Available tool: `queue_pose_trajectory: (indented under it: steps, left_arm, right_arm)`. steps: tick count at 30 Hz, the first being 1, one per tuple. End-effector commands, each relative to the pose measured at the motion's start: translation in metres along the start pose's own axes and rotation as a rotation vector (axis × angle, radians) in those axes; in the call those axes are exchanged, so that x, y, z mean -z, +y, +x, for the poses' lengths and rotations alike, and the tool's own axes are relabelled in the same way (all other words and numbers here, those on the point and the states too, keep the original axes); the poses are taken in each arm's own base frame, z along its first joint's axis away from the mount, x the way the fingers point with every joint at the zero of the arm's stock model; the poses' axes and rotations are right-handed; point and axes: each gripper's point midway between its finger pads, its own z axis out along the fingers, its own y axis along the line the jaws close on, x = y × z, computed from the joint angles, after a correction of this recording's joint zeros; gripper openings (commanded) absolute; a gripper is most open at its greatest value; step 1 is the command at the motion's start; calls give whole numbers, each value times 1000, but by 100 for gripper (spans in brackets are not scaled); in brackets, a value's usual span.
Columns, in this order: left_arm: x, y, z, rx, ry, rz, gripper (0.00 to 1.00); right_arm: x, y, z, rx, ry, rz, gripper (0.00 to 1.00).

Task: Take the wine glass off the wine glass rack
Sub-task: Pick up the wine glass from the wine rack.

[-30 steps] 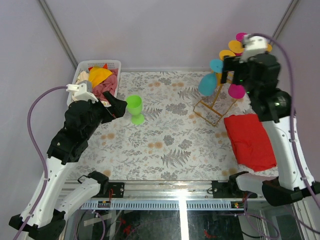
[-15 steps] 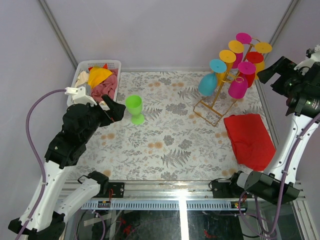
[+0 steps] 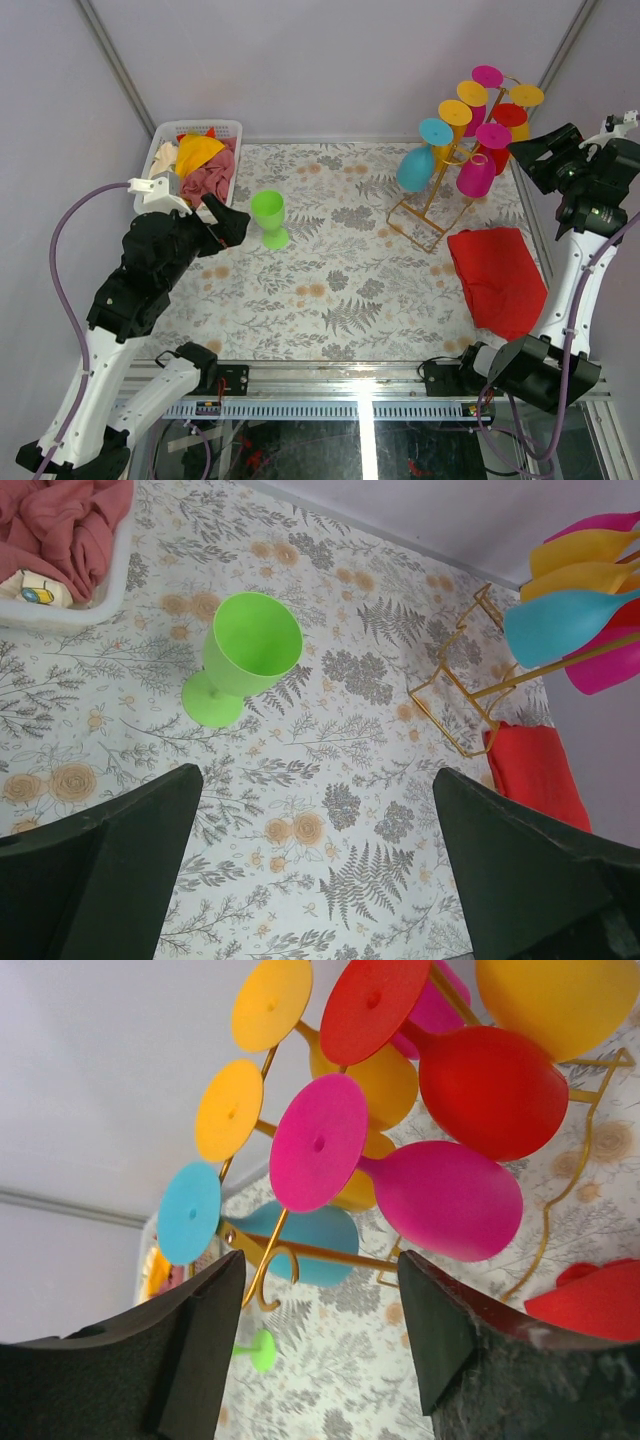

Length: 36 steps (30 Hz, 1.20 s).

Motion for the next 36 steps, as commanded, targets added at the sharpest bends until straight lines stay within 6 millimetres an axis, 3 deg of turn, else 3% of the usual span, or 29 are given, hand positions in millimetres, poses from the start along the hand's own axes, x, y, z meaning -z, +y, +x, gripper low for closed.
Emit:
queue_pose_trajectory:
  steps: [1,10,16,19,28,36]
  left_arm:
    - [-2,-10,-7,11,-30,50,100]
    - [-2,-7,0,-14,-4,48,100]
    - [-1,-8,0,-12,-3,54,100]
    - [-2,-6,3,-16,6,50,100]
    - [-1,-2,7,-2,9,35,100]
    - [2,-6,5,5,7,48,100]
  right_arm:
    - [-2,22,-38,-63,-162,-76,66]
    - [-32,16,-42,-220,-99,-119,52]
    - [-39,1,-42,-205,-108,-62,52]
    - [-41,5,-33,-220,-46,-89,45]
    - [-53,9,-24,-209,37,-129,47]
    - [-57,0,-23,-192,29,-92,47]
